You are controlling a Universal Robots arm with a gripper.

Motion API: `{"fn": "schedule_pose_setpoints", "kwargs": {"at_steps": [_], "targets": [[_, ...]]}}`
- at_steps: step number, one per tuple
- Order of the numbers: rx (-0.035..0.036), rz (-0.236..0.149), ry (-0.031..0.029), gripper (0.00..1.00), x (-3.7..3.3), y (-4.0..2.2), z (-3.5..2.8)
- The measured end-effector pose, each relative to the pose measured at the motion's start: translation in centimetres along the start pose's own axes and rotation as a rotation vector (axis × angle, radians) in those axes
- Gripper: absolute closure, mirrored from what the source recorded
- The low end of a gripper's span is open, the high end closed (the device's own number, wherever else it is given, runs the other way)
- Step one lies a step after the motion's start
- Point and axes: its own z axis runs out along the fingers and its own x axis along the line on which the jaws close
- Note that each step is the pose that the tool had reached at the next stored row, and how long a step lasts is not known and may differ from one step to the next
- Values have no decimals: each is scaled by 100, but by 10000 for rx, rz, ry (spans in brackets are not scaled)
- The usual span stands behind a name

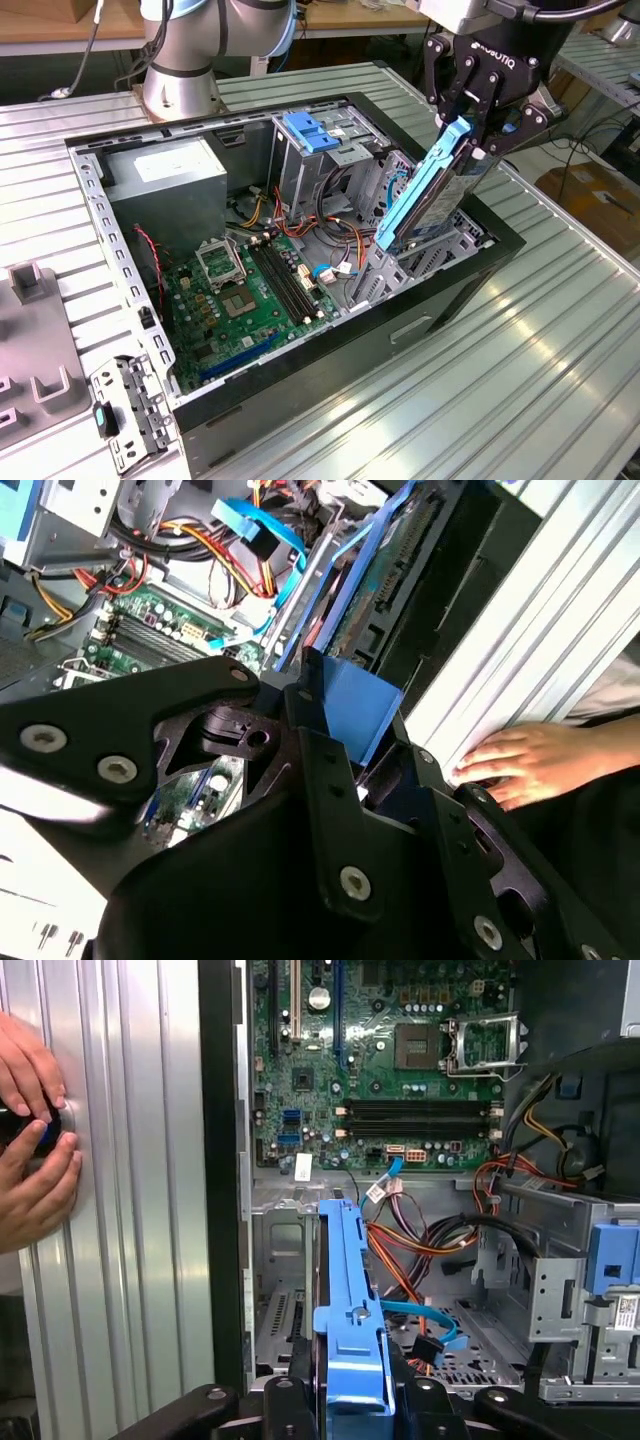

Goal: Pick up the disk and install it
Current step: 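Insert the disk into the insertion slot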

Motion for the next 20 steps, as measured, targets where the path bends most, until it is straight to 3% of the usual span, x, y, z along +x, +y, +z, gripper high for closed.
{"fn": "schedule_pose_setpoints", "kwargs": {"at_steps": [1,8,9,11,13,18,20], "targets": [[28,-1,0,63,0,2,0],[45,-2,6,63,0,3,0],[120,0,15,63,0,4,-1],[426,2,26,63,0,9,-2],[622,-4,27,63,0,32,-5],[762,-20,23,63,0,108,-18],[883,-20,24,63,0,126,-22]]}}
